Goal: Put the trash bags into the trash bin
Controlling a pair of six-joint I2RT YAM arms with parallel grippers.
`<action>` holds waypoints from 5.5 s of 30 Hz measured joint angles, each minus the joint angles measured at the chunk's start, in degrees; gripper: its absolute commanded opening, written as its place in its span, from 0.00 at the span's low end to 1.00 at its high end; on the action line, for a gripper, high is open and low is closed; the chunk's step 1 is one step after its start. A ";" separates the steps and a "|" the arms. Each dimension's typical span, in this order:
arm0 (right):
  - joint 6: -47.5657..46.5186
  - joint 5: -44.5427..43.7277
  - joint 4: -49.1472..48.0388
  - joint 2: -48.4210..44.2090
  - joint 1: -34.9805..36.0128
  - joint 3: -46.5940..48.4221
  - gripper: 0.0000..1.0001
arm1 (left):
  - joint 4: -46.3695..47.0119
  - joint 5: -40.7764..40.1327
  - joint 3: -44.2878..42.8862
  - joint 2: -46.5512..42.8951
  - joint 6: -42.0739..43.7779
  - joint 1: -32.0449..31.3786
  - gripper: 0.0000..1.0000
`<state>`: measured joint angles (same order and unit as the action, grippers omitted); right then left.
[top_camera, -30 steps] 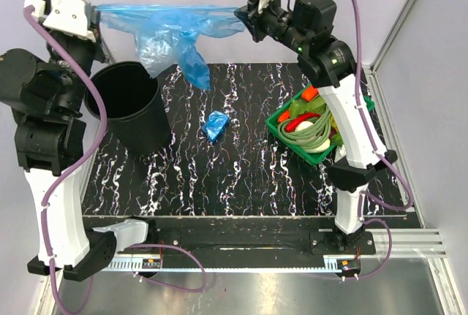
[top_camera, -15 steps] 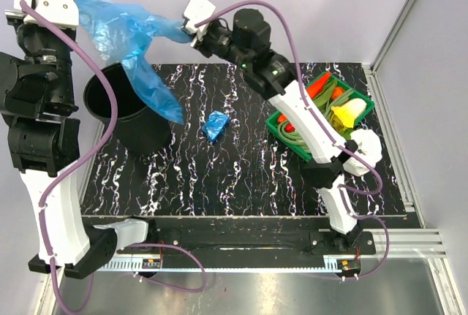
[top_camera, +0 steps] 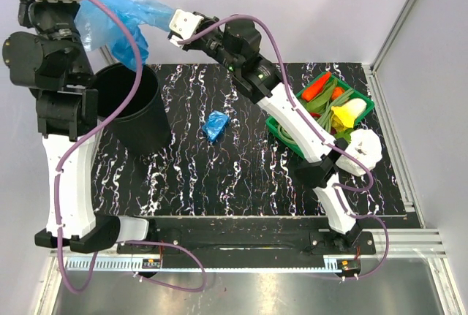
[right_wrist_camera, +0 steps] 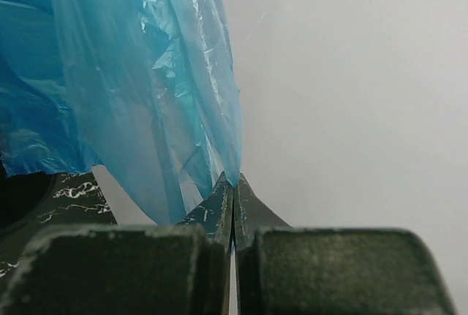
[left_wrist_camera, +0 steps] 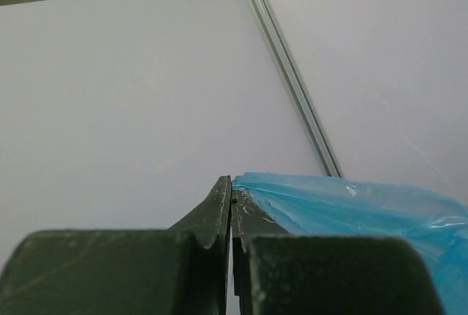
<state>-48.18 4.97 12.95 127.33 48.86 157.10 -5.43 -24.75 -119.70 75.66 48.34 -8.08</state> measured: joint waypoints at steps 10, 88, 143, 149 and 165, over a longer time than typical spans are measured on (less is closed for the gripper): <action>0.81 -1.03 2.25 0.98 -0.07 -4.17 0.00 | 0.13 -1.25 14.45 -3.30 2.89 1.11 0.00; 28.06 9.70 16.70 5.07 -1.25 -16.59 0.09 | -29.97 14.23 48.87 -18.47 -0.24 14.03 0.05; 17.29 -1.40 15.82 7.76 -1.25 -10.23 0.41 | -58.18 42.53 28.68 -15.06 1.77 15.67 0.95; 17.11 -1.44 15.91 7.85 -1.25 -9.70 0.41 | -59.25 50.47 29.81 -16.39 1.14 15.67 0.92; 16.28 -3.02 15.76 9.11 -1.25 -8.37 0.41 | -57.66 54.38 30.21 -8.52 0.57 14.82 0.91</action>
<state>-31.90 1.96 28.71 136.44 47.62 148.73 -63.09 29.63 -89.49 67.13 48.90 6.74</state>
